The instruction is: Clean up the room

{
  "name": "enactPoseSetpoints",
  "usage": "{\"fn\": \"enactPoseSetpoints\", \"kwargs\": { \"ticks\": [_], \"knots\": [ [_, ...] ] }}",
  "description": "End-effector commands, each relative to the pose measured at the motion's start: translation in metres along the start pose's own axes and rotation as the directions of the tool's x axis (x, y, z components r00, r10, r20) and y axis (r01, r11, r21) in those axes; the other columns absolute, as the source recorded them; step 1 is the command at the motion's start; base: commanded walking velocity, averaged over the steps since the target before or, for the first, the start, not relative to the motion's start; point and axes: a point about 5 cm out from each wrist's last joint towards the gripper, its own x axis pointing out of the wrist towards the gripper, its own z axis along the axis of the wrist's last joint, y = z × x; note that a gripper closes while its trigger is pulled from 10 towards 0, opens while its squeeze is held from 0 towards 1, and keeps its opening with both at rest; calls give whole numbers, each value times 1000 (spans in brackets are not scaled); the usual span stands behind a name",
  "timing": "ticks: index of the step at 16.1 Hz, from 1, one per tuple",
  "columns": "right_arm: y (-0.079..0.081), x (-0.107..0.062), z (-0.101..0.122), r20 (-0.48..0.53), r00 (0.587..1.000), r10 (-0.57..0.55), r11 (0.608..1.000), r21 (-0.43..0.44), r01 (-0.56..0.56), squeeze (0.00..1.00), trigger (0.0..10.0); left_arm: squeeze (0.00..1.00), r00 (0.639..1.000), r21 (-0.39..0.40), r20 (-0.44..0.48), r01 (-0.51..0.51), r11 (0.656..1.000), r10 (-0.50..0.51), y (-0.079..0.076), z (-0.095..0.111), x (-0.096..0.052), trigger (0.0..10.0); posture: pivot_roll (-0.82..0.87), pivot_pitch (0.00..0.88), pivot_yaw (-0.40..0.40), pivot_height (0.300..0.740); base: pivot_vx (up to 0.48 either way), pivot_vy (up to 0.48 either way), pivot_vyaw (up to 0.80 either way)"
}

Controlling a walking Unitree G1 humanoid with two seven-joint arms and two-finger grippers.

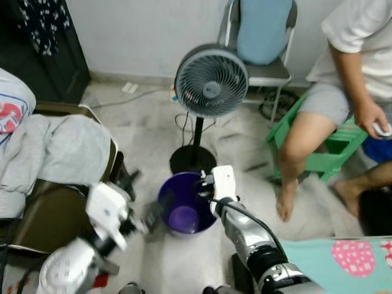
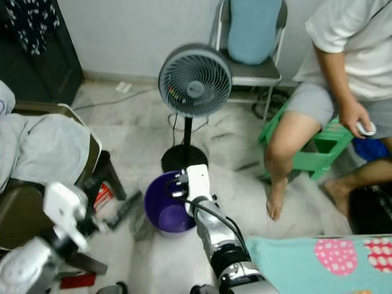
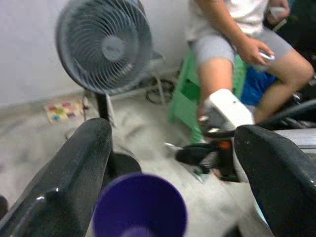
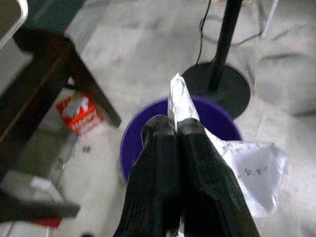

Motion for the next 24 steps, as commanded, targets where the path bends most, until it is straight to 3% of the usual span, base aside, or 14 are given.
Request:
{"fn": "enactPoseSetpoints", "kwargs": {
  "ticks": [1,7,9,12,16,21,24],
  "knots": [
    [-2,1,0,-2,1000,-17,1000,-26,17,0,10000,0,1000,5,-4,29,1000,-29,-4,4,-2,10000,148,258,-74,740,0,0,0],
    [-21,1,-6,-52,989,-135,988,-83,131,0,10000,0,999,-10,-46,28,1000,-28,-6,6,-8,10000,159,277,-60,740,0,0,0],
    [-20,2,-5,-47,988,-146,987,-75,142,0,10000,0,998,-18,-56,20,1000,-21,-6,7,-9,10000,162,281,-56,740,0,0,0],
    [-5,8,10,5,995,-99,994,-51,99,0,10000,0,997,-20,-72,-6,1000,4,-2,5,-7,10000,161,267,-46,740,0,0,0],
    [7,10,23,75,996,-50,997,-56,54,0,10000,0,999,-59,-17,-28,998,27,5,9,6,10000,125,229,-53,740,0,0,0],
    [-14,4,32,157,985,-67,996,-44,75,0,10000,0,997,-95,46,-56,994,61,7,8,25,10000,60,152,-59,740,0,0,0],
    [-19,3,40,191,979,-72,997,-27,79,0,10000,0,995,-110,70,-61,992,69,9,7,34,10000,38,136,-59,740,0,0,0]
  ]
}}
